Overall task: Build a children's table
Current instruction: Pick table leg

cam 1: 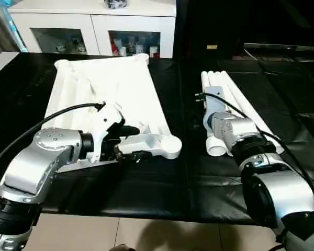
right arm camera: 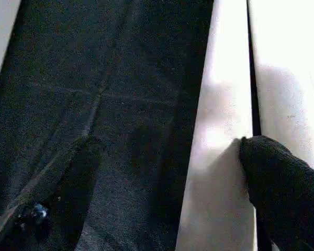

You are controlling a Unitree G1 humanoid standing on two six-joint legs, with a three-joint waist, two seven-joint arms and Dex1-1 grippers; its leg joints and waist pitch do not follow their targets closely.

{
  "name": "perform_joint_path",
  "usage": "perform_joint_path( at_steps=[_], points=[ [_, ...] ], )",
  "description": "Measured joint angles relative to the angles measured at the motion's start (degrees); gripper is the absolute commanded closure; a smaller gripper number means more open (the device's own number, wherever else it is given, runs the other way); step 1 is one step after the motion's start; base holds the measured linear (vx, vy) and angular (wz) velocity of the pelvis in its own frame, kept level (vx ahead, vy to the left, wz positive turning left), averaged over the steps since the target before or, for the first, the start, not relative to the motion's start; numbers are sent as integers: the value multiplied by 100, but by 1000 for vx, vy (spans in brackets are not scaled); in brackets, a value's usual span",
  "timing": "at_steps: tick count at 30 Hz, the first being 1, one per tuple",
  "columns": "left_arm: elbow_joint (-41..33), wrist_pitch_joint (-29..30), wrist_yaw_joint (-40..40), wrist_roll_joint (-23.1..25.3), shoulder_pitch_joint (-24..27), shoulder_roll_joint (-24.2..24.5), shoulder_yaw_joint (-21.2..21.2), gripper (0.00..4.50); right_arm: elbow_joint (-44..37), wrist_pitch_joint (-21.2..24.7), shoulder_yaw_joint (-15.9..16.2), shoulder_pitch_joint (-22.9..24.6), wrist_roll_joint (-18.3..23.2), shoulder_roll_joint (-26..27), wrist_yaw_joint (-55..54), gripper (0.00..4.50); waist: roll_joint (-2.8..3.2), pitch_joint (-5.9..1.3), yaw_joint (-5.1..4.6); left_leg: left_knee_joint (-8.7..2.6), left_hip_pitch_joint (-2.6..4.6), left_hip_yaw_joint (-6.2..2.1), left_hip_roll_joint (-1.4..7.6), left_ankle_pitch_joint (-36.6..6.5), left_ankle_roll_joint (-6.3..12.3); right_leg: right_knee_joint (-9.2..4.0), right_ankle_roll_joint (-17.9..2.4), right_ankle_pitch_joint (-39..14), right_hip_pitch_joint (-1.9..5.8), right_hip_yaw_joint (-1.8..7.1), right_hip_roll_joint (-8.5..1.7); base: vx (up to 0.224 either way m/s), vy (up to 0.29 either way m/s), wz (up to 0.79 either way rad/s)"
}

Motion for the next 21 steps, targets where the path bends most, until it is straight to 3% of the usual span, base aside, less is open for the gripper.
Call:
perform_joint_path(
  at_steps=[21],
  points=[
    [19, -30, -3, -18, -61, 53, -72, 6, -563, 610, -231, 190, 104, -15, -238, 0, 4, 1, 1, 0, 5, -1, 1, 11, -18, 9, 0, 0, 1, -1, 0, 0, 0, 0]
  ],
)
